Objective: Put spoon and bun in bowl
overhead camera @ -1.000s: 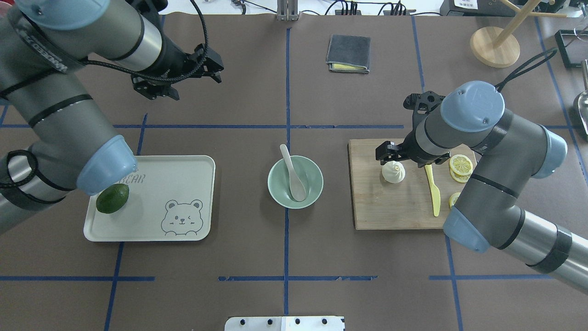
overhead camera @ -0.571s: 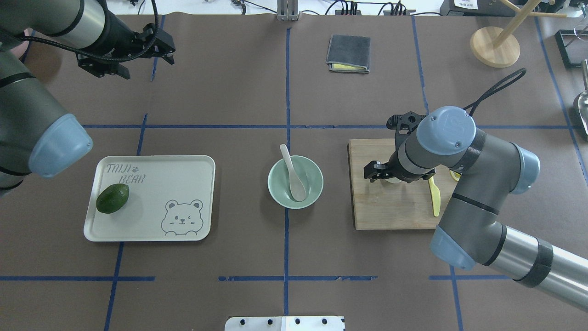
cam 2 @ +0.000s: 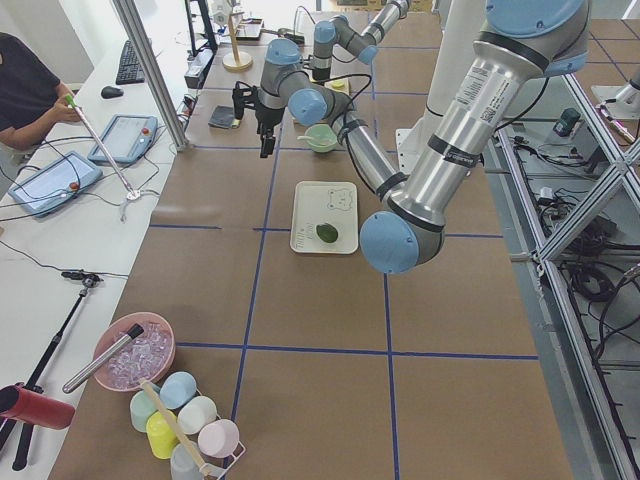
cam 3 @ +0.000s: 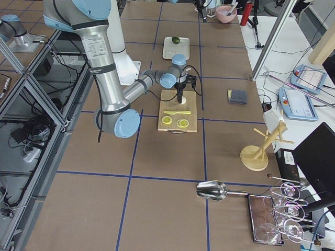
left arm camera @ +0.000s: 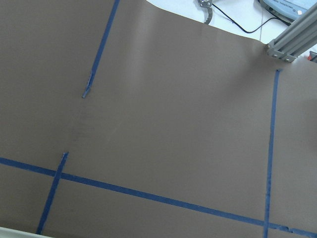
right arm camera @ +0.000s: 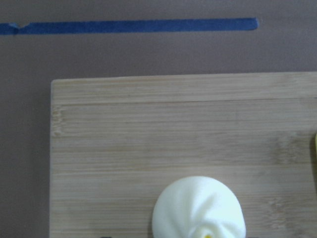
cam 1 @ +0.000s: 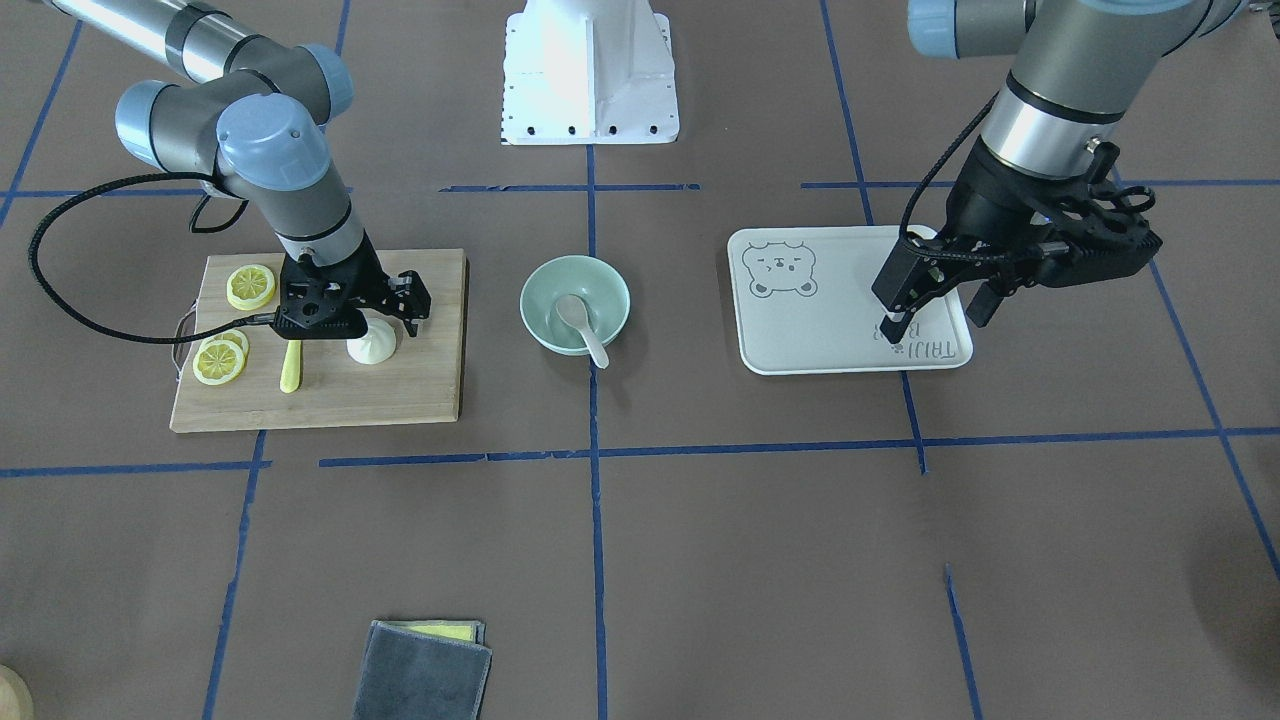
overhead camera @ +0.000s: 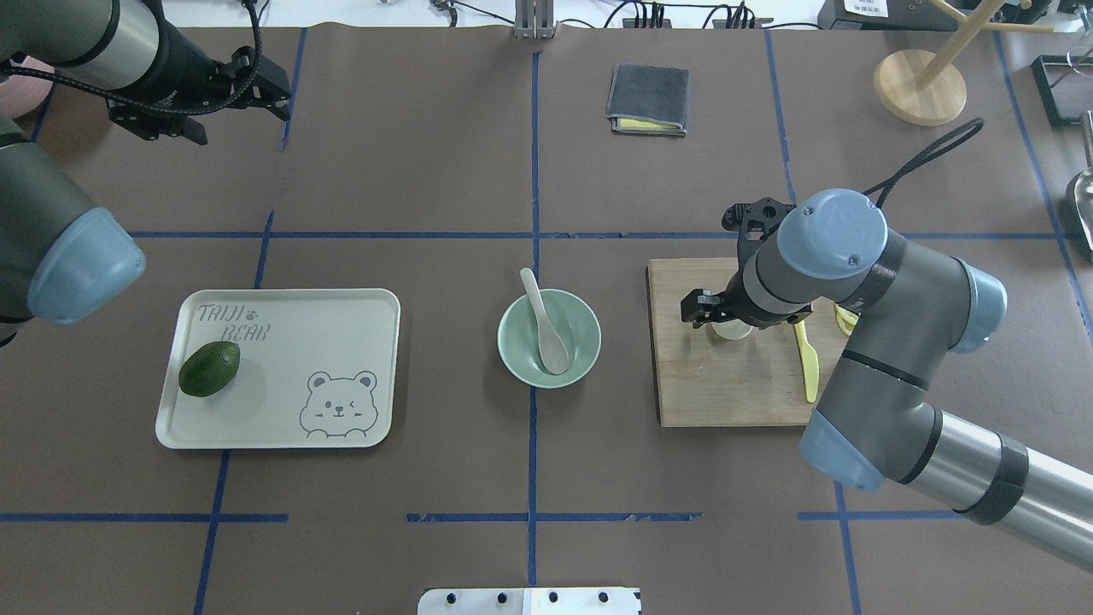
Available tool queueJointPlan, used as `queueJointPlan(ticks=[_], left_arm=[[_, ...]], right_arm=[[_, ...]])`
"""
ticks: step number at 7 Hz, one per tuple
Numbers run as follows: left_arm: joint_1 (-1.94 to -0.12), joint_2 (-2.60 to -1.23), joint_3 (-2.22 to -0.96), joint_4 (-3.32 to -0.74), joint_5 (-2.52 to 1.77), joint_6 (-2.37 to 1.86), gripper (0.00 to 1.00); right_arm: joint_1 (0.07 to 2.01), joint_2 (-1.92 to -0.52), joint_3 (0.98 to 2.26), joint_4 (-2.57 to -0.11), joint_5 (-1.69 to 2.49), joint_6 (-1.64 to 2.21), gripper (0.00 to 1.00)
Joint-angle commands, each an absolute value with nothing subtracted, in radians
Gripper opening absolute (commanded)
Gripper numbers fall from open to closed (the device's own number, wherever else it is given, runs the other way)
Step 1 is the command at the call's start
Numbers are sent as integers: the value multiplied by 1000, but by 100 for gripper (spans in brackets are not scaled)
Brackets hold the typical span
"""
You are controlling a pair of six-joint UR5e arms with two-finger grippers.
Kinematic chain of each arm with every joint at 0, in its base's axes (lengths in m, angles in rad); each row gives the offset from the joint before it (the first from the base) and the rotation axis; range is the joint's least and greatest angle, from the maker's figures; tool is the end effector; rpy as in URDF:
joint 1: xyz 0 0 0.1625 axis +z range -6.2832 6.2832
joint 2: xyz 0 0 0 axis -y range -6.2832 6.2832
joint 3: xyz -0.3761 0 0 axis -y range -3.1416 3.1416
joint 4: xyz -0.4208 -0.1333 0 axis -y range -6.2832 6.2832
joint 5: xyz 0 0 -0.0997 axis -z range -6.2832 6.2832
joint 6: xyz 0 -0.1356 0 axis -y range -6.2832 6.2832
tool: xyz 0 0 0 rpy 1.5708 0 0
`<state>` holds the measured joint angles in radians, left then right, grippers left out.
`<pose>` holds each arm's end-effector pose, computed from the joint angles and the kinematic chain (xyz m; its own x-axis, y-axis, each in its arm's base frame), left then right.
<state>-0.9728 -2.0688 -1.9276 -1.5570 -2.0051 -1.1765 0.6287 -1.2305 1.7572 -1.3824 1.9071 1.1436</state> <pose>0.2827 -0.5504 0.1832 0.5667 -0.2130 -0.7959 0.3850 0.9225 0.0273 -0.4724 -0.4530 0.3368 0.7133 0.0351 0.7000 -0.0930 0.9947 0.0449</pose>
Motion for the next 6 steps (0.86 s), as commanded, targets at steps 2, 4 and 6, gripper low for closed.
queueJointPlan(ticks=[2, 4, 6], left_arm=[[-973, -2069, -1928, -1557, -2005, -1175, 100], [-973, -2066, -1925, -1557, -2005, -1175, 100], [-973, -2066, -1922, -1557, -2005, -1175, 100]], right_arm=[[649, -1236, 1750, -1390, 1902, 1143, 80], [643, -1229, 1749, -1390, 1907, 1140, 0], [643, -1229, 1759, -1390, 1914, 1138, 0]])
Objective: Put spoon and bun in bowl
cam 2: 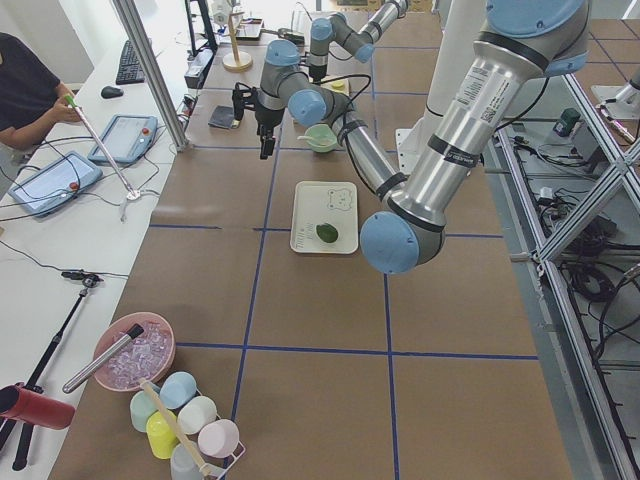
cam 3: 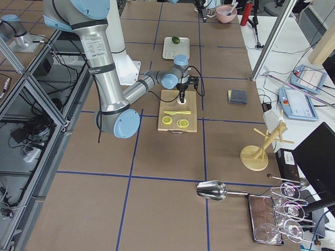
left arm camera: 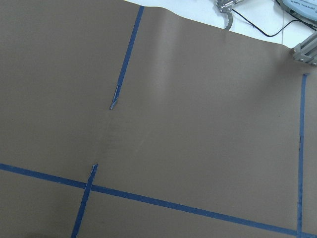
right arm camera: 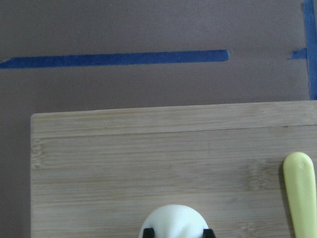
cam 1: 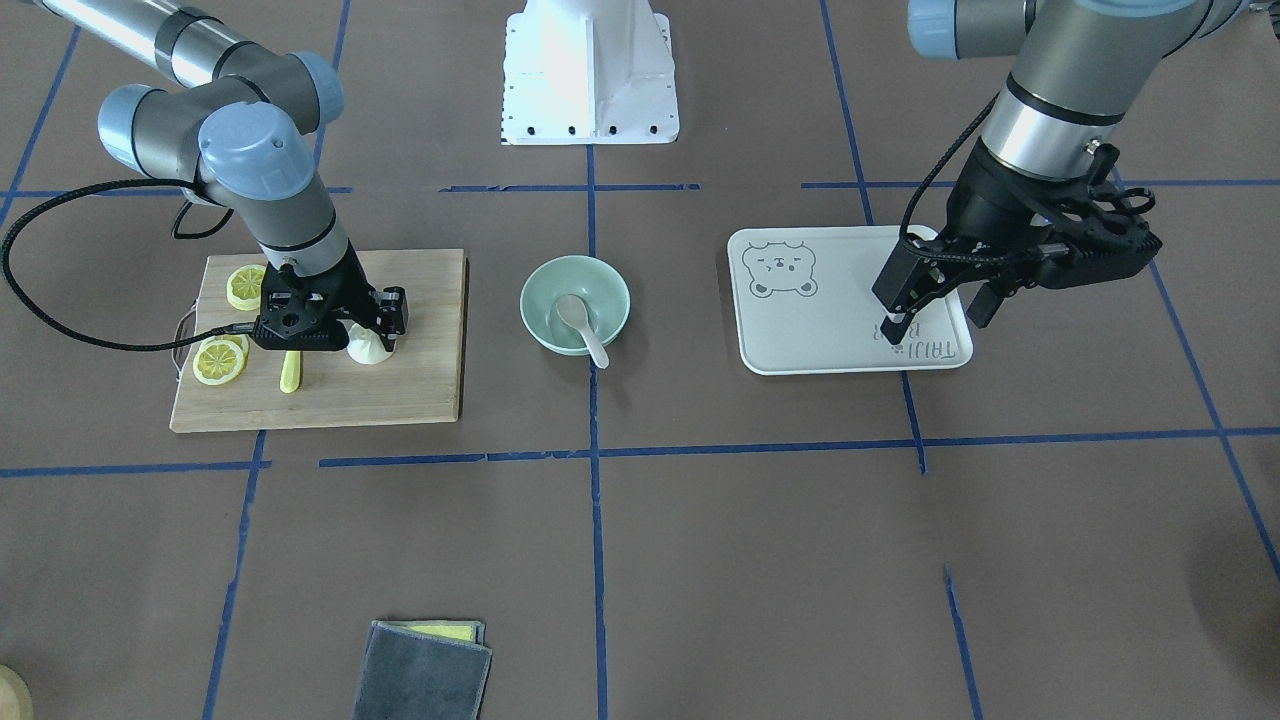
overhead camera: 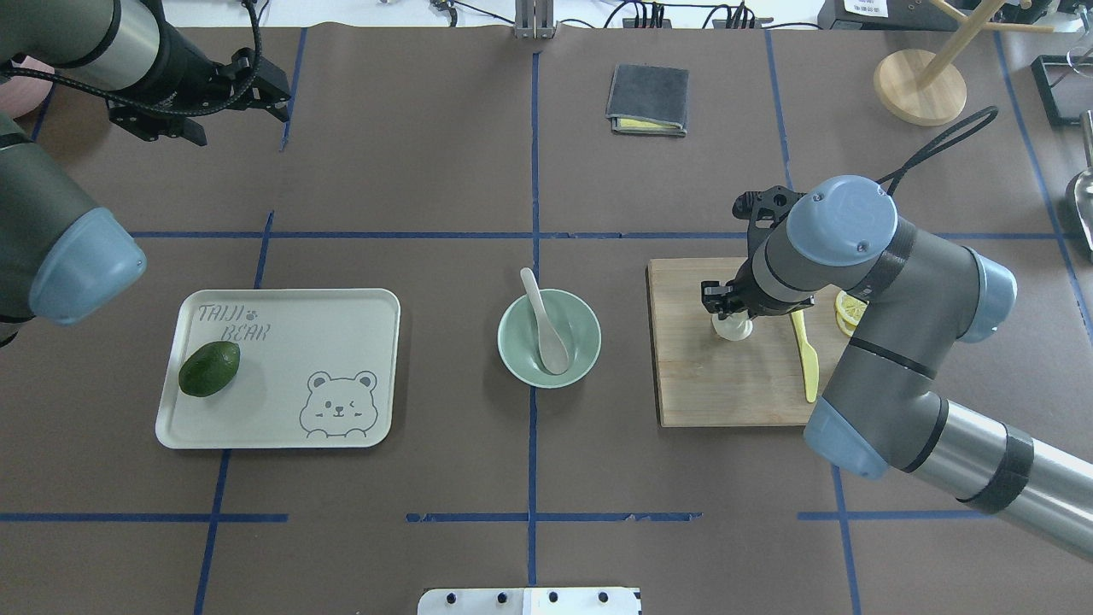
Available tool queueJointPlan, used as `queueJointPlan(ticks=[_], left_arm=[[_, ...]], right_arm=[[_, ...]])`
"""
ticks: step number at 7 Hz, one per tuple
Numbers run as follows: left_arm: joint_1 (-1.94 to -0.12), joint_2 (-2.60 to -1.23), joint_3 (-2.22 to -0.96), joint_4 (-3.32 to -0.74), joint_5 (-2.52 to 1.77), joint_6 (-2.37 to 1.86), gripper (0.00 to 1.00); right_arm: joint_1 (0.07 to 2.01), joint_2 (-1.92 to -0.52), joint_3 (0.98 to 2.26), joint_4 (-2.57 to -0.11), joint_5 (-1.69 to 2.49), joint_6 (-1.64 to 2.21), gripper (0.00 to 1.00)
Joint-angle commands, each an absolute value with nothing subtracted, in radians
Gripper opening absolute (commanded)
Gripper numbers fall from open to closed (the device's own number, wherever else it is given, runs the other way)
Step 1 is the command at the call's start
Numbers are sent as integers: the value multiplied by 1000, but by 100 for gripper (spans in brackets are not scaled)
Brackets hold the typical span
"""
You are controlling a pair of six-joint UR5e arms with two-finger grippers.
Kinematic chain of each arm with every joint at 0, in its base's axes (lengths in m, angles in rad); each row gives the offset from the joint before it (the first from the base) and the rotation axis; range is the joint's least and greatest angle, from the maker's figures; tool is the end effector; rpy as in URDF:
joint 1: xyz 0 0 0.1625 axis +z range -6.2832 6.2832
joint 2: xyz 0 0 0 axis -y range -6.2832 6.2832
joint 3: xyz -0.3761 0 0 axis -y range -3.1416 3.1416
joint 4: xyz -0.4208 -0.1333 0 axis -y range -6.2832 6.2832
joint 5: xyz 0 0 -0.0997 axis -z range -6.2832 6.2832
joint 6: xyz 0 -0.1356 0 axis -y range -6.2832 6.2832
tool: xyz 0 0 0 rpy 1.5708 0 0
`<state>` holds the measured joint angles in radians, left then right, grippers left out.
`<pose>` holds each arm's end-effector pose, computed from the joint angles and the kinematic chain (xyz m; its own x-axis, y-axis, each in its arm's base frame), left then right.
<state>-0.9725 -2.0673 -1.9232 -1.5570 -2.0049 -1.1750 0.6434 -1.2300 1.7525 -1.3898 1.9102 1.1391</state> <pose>0.2836 -0.5514 0.1860 0.5701 -0.2153 -0.7929 0.3839 0.9230 0.0254 -0.4664 -0.4599 0.3400 0.7187 0.0458 0.6938 -0.1020 0.9940 0.0401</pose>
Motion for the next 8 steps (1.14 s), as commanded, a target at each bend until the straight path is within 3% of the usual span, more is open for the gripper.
queueJointPlan(ticks=[1, 3, 6, 8], left_arm=[[-976, -2065, -1922, -1555, -2005, -1174, 100], [-1021, -2039, -1931, -1502, -2005, -981, 100], [-1144, -1910, -1925, -1459, -2051, -561, 100], [-1210, -1841, -1921, -1465, -2049, -366, 100]], right_arm=[[646, -1230, 1781, -1393, 1916, 1138, 0], [681, -1207, 1842, -1391, 1930, 1147, 0], [658, -1008, 1829, -1391, 1927, 1274, 0], [576, -909, 1728, -1385, 1904, 1313, 0]])
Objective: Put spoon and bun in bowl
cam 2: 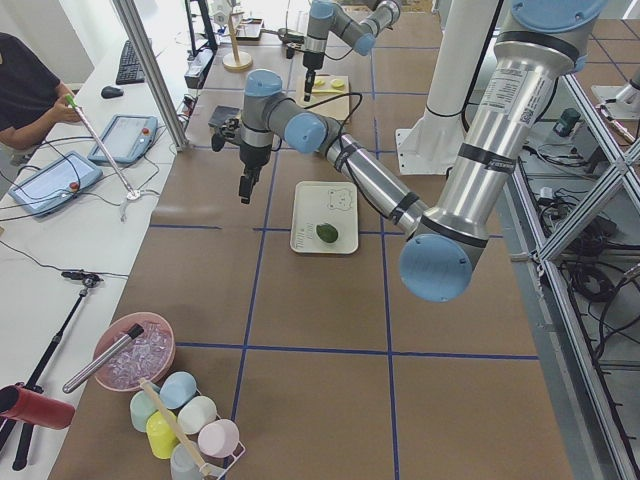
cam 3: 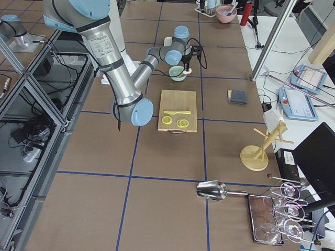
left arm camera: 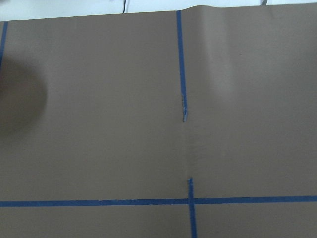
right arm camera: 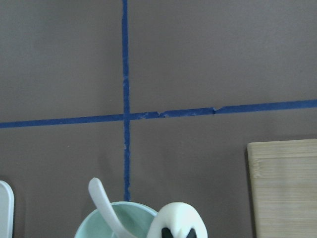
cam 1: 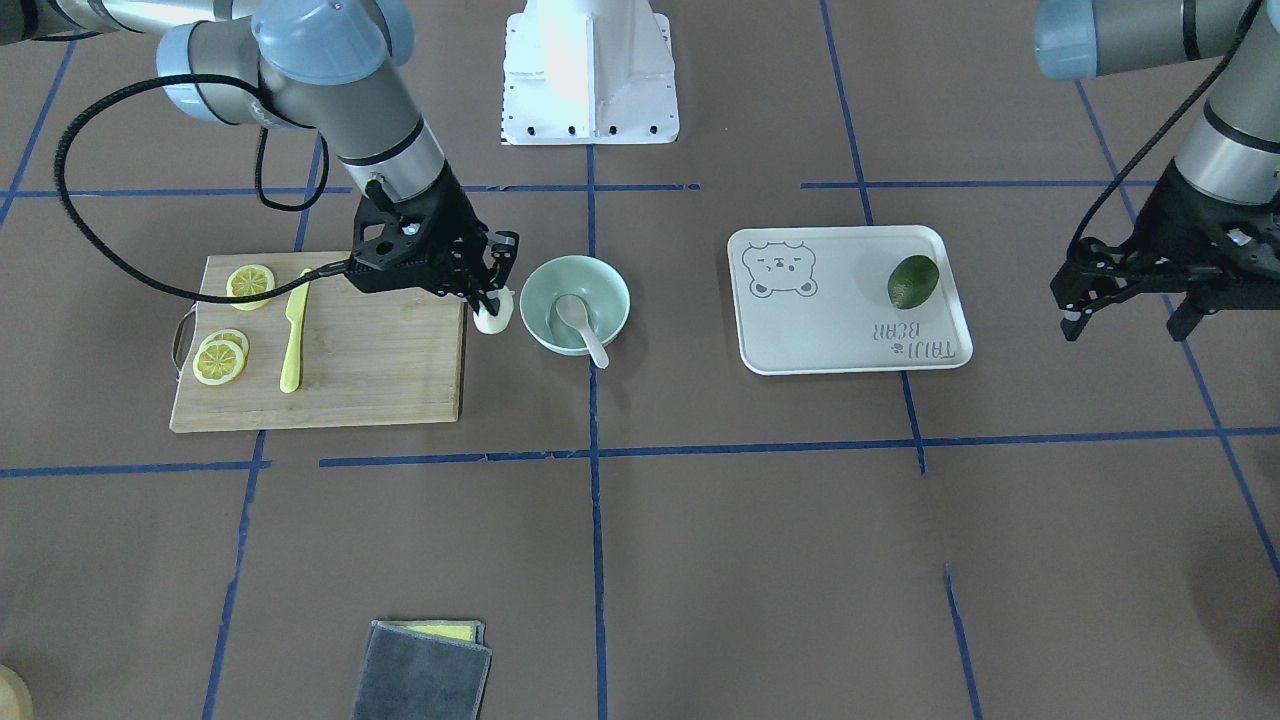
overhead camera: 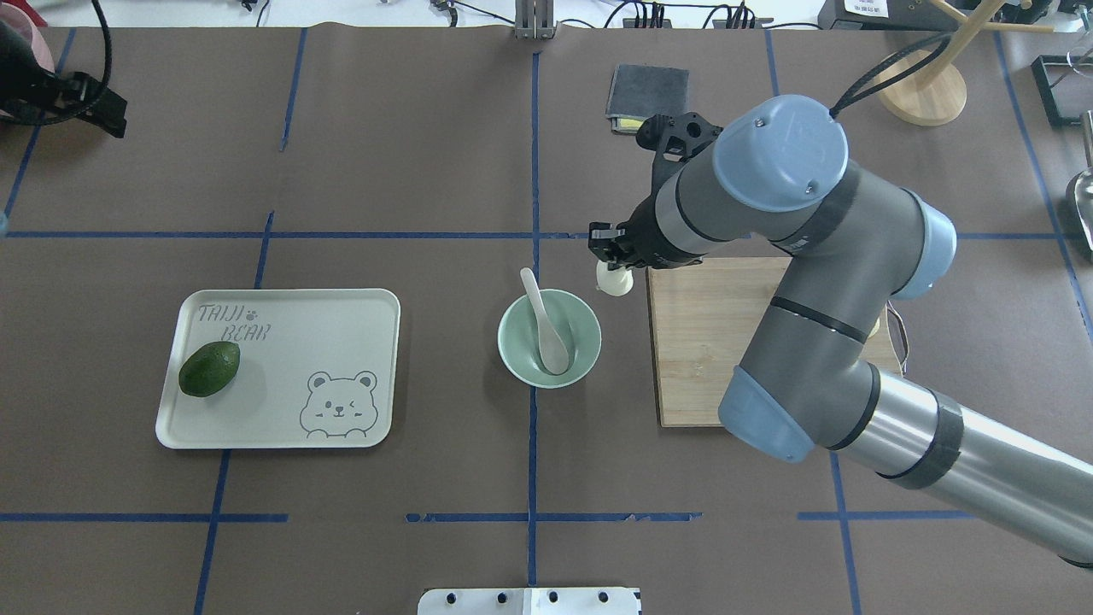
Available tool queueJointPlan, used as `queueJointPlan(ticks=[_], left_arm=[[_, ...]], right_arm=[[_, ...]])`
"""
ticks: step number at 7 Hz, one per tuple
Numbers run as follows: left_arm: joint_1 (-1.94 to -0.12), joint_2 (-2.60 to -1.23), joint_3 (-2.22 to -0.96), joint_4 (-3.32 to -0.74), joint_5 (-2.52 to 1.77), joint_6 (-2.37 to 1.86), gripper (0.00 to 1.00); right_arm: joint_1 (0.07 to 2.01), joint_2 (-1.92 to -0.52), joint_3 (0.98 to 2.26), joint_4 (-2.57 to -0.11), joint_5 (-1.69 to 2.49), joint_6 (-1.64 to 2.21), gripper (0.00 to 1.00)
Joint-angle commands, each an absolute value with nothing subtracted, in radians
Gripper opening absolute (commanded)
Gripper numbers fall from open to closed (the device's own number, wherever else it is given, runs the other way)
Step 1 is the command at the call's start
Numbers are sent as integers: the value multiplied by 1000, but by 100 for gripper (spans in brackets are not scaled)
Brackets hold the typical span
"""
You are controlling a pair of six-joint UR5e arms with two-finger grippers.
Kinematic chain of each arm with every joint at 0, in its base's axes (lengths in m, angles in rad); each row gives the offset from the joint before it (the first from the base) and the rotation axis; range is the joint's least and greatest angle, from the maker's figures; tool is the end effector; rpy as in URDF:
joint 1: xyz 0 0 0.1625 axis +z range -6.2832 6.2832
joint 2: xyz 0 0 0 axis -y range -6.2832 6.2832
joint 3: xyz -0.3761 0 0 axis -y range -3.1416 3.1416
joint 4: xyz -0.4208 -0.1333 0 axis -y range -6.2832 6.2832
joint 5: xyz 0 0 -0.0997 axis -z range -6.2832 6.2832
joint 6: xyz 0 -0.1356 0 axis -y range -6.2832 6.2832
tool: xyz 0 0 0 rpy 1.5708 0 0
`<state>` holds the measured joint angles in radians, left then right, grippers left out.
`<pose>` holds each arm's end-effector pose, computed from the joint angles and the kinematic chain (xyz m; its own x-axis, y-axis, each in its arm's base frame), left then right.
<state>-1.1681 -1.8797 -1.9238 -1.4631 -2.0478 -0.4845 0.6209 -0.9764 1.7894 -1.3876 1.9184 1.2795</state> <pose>0.1676 -0.5747 0.3121 0.7947 0.1404 -0.5906 0.0417 0.9580 0.2839 -0.4870 -0.4554 0.1540 0.5137 0.0355 0.8572 -0.1742 0.9826 0.0637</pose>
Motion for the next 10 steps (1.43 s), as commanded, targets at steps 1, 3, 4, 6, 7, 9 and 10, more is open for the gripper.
queueJointPlan(ticks=[1, 3, 4, 6, 7, 9, 10], left_arm=[[-1242, -1826, -1919, -1465, -2051, -327, 100], [-1270, -1824, -1910, -1465, -2051, -279, 100], [-1282, -1818, -1908, -1465, -2051, -276, 100], [-1295, -1777, -1908, -1466, -2052, -226, 100], [-1295, -1772, -1901, -1466, -2052, -218, 100], [-1296, -1749, -1852, -1523, -2052, -218, 100], [-1304, -1737, -1824, -1561, -2078, -218, 100]], right_arm=[[522, -891, 1711, -1385, 1834, 1325, 0], [511, -891, 1710, -1384, 1812, 1335, 98], [511, -890, 1710, -1382, 1812, 1341, 100], [511, -878, 1712, -1382, 1812, 1359, 100], [511, -870, 1712, -1382, 1812, 1364, 100], [514, -868, 1715, -1385, 1812, 1367, 100], [561, -873, 1724, -1399, 1842, 1353, 100]])
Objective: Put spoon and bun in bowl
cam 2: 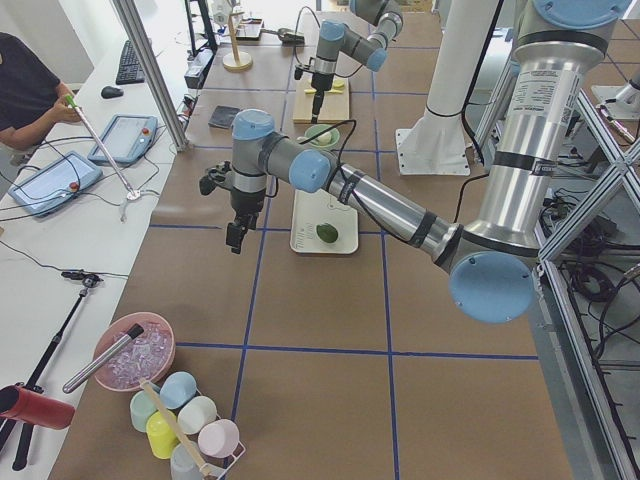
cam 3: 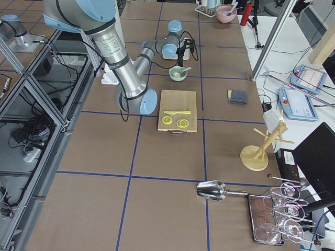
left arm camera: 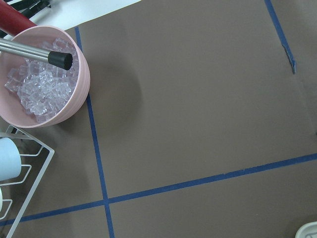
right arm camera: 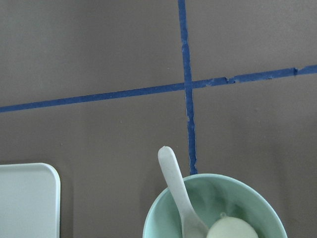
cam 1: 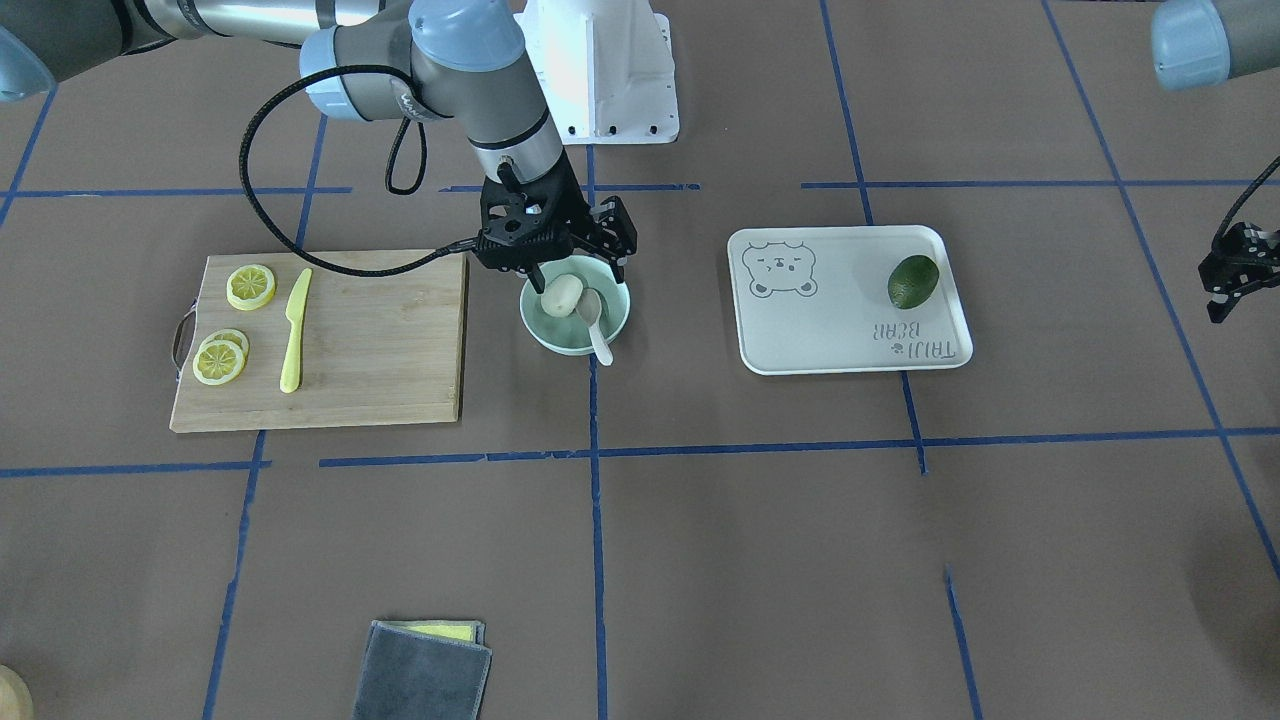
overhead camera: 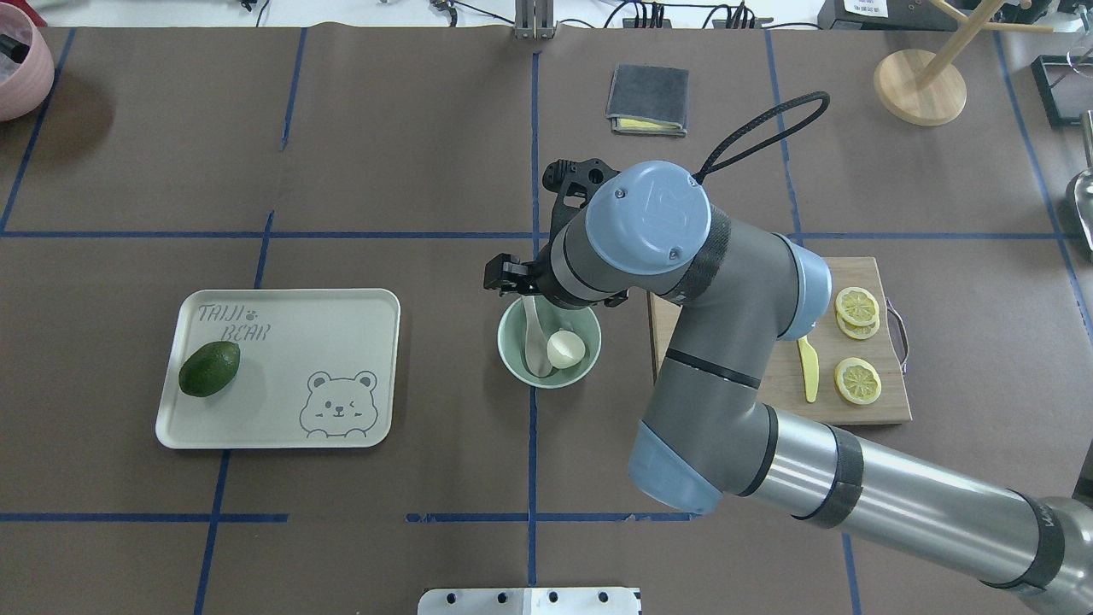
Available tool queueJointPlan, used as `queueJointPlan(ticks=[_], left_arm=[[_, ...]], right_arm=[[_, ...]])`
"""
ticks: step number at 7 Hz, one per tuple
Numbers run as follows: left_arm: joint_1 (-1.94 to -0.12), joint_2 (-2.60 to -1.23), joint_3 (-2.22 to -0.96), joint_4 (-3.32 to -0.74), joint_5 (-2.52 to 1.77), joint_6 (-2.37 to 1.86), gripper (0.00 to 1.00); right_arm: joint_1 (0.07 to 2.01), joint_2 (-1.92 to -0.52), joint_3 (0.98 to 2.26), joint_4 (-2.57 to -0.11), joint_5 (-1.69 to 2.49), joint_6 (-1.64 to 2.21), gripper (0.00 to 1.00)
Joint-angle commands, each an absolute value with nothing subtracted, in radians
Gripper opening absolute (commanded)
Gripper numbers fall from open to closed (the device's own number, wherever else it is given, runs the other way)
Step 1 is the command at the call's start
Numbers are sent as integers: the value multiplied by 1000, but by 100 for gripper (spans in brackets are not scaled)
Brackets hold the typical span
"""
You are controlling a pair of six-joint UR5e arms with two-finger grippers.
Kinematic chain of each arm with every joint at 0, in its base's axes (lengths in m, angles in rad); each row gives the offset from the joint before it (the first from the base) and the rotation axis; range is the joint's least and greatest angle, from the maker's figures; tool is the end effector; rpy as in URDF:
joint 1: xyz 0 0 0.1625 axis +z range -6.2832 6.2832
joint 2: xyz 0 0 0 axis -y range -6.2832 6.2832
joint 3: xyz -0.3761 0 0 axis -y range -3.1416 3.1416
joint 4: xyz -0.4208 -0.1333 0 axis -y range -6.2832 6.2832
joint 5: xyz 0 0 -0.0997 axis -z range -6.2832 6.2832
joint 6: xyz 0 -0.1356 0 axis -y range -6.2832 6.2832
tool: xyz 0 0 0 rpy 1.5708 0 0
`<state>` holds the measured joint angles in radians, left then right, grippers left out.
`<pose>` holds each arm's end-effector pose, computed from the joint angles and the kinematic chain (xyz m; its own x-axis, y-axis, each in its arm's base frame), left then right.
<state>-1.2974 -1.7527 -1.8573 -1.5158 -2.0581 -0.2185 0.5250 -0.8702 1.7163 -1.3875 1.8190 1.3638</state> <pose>0.0902 -0.5801 0.4121 0.8346 0.2186 -0.5057 -0.0680 0.9518 0.2992 -0.5430 -0.4301 0.1173 0.4988 0.0587 0.8647 -0.2055 0.9773 0.0522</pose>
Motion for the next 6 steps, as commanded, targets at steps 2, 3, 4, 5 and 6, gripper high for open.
queueJointPlan(ticks=[2, 3, 4, 5, 6], left_arm=[[-1412, -1679, -1770, -1562, -2225, -99, 100], [-1455, -1660, -1743, -1557, -2309, -56, 100], [-1469, -1608, -1741, -1560, -2324, -22, 100], [-1470, -1597, -1738, -1560, -2324, -2, 100], [-1474, -1591, -1724, -1560, -2324, 9, 100]], right_arm=[[714, -946, 1796, -1519, 1996, 1178, 100], [803, -1006, 1863, -1595, 2066, 1041, 100], [895, -1047, 1887, -1639, 2135, 909, 100], [969, -1092, 1887, -1643, 2195, 832, 100], [1050, -1154, 1887, -1644, 2262, 707, 100]])
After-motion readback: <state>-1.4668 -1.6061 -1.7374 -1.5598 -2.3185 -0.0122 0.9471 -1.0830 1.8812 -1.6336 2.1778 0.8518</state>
